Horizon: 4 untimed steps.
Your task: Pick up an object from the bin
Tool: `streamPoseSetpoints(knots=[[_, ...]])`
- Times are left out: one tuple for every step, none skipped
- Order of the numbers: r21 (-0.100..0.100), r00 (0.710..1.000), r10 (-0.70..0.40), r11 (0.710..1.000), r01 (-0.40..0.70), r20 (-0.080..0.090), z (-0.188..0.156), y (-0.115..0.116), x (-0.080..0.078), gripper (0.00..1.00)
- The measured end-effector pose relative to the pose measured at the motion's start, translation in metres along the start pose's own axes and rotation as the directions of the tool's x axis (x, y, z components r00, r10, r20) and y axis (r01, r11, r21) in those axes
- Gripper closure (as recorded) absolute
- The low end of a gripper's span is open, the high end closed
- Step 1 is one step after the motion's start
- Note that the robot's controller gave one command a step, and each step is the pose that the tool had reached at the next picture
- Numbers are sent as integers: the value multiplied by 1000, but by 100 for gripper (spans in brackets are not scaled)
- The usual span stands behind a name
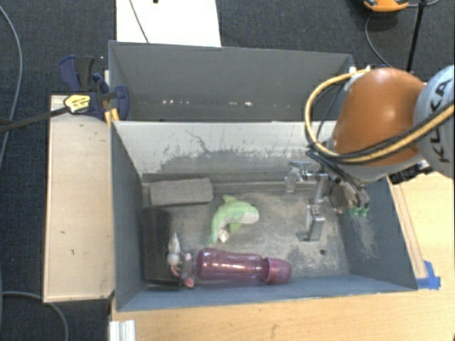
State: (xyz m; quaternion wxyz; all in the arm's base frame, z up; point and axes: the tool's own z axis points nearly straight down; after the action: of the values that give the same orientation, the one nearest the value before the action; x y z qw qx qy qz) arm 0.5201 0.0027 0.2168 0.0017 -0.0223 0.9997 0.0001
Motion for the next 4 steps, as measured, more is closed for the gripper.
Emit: streamPoseSetpoints(knots=[[0, 1000, -26, 1000, 26, -6, -9, 11, 5, 0], [2, 949, -315, 949, 315, 4, -1, 16, -7, 0], [-1, 954, 299, 954, -299, 0, 65, 29, -35, 100], [0, 954, 299, 954, -299, -1, 69, 29, -37, 0]])
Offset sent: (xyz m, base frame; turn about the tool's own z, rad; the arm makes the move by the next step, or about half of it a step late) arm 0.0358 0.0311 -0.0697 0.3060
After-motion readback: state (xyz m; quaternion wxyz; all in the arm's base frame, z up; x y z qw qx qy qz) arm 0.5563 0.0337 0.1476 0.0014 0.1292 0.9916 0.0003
